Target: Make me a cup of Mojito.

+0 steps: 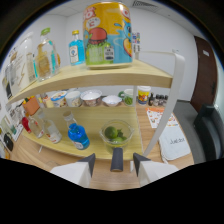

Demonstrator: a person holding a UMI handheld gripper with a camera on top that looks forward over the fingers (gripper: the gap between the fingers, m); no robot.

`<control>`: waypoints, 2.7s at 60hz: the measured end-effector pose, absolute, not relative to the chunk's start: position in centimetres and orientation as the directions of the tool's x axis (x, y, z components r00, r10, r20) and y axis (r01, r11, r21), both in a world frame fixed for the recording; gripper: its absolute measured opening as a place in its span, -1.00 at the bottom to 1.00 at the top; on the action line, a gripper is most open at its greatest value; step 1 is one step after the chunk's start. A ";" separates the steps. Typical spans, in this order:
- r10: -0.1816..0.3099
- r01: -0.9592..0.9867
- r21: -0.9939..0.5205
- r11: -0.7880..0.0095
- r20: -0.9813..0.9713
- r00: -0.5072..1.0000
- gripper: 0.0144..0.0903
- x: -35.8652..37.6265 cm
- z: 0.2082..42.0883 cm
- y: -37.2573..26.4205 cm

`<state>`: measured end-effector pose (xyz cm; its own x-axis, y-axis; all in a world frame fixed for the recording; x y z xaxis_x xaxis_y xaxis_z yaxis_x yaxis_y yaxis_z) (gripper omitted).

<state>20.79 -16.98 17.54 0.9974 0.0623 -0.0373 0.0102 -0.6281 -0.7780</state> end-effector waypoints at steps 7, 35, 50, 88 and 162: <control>0.050 0.001 -0.755 -0.655 -0.042 0.998 -0.17 21.2 16.3 -16.1; 0.013 0.001 -0.755 -0.655 -0.010 1.000 -0.94 22.1 16.7 -15.7; -0.006 -0.006 -0.798 -0.603 -0.003 1.000 -0.96 21.4 19.3 -16.7; -0.049 -0.073 -0.807 -0.586 -0.054 0.997 -0.96 12.7 17.4 -26.4; 0.208 0.958 0.263 0.115 0.937 -0.282 -0.96 9.2 21.5 -20.5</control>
<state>9.17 -20.55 21.46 -0.2820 0.2084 0.9365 0.9580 0.1150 0.2629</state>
